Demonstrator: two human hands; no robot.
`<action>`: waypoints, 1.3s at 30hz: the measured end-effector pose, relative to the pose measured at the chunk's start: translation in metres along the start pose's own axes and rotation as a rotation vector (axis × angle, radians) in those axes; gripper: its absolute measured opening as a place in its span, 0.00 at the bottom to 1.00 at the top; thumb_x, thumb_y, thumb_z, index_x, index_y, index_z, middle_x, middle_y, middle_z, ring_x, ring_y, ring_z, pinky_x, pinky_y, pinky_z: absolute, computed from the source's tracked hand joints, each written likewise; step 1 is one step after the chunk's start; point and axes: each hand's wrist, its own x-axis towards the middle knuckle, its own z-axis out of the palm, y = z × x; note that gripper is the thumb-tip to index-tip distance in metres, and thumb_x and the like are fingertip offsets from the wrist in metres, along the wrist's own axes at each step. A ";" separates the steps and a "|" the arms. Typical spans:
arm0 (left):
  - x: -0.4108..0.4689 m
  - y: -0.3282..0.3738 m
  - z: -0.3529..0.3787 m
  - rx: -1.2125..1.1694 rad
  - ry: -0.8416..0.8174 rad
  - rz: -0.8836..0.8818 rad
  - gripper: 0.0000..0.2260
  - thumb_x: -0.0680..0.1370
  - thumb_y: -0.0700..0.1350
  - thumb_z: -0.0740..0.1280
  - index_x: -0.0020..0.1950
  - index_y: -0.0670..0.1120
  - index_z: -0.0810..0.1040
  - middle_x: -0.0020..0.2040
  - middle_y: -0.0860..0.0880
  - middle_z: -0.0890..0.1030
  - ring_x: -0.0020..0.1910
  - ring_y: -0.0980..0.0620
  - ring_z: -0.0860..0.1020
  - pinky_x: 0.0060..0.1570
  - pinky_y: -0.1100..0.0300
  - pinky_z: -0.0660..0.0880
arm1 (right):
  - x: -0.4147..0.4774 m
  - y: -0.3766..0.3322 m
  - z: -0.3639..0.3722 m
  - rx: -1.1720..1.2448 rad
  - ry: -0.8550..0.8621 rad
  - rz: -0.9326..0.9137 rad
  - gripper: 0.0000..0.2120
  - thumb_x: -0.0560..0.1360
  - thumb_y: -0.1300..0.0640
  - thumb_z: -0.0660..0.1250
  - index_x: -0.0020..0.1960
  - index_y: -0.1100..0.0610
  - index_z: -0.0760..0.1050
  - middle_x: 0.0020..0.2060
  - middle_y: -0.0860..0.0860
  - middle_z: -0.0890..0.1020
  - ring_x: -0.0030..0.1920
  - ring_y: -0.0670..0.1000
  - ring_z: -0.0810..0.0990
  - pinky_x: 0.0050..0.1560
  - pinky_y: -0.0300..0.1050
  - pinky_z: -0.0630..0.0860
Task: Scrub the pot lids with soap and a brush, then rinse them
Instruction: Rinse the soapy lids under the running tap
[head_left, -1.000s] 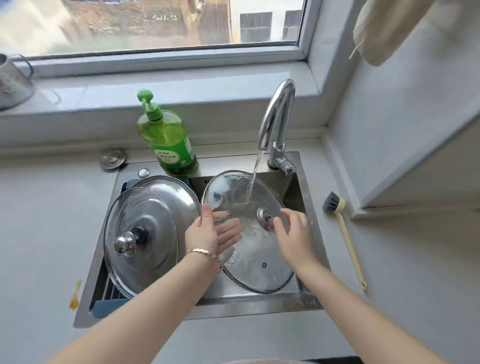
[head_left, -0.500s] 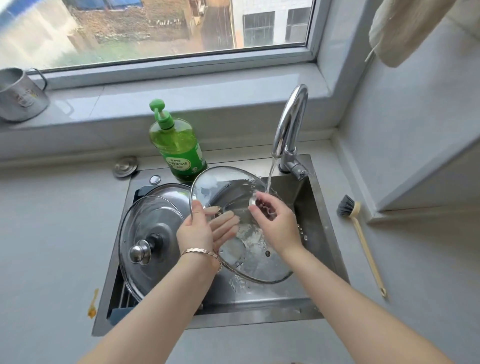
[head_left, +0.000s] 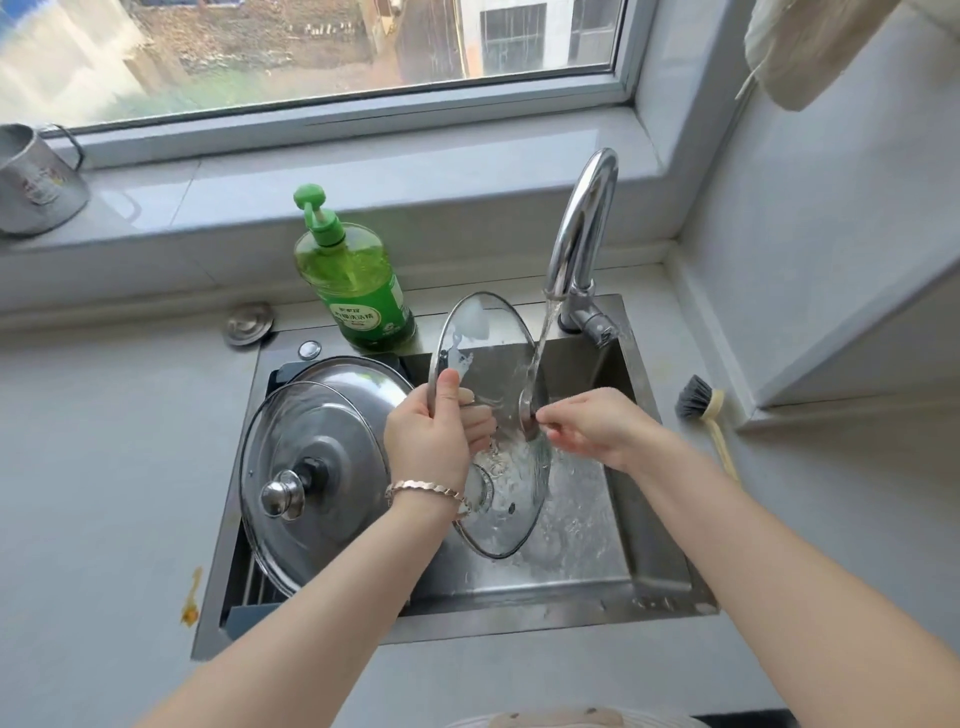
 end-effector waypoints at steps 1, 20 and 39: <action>-0.001 0.001 0.002 0.011 -0.005 0.014 0.13 0.80 0.47 0.60 0.38 0.42 0.74 0.29 0.44 0.81 0.30 0.47 0.82 0.30 0.57 0.79 | 0.000 -0.002 -0.002 0.248 -0.050 0.132 0.05 0.73 0.69 0.66 0.39 0.68 0.75 0.28 0.55 0.77 0.23 0.45 0.76 0.25 0.33 0.76; -0.002 0.002 0.011 -0.017 -0.082 -0.116 0.16 0.80 0.46 0.61 0.38 0.38 0.75 0.26 0.45 0.80 0.25 0.50 0.80 0.25 0.57 0.78 | 0.004 0.021 0.051 -0.665 0.159 -0.745 0.33 0.77 0.41 0.43 0.77 0.55 0.42 0.76 0.46 0.45 0.75 0.45 0.41 0.75 0.44 0.40; 0.009 0.010 0.001 -0.105 -0.069 -0.109 0.16 0.80 0.48 0.60 0.40 0.37 0.76 0.33 0.35 0.82 0.31 0.41 0.82 0.30 0.53 0.81 | 0.081 0.027 -0.010 -0.188 0.200 0.051 0.38 0.77 0.34 0.42 0.76 0.59 0.55 0.74 0.56 0.59 0.74 0.57 0.57 0.72 0.52 0.54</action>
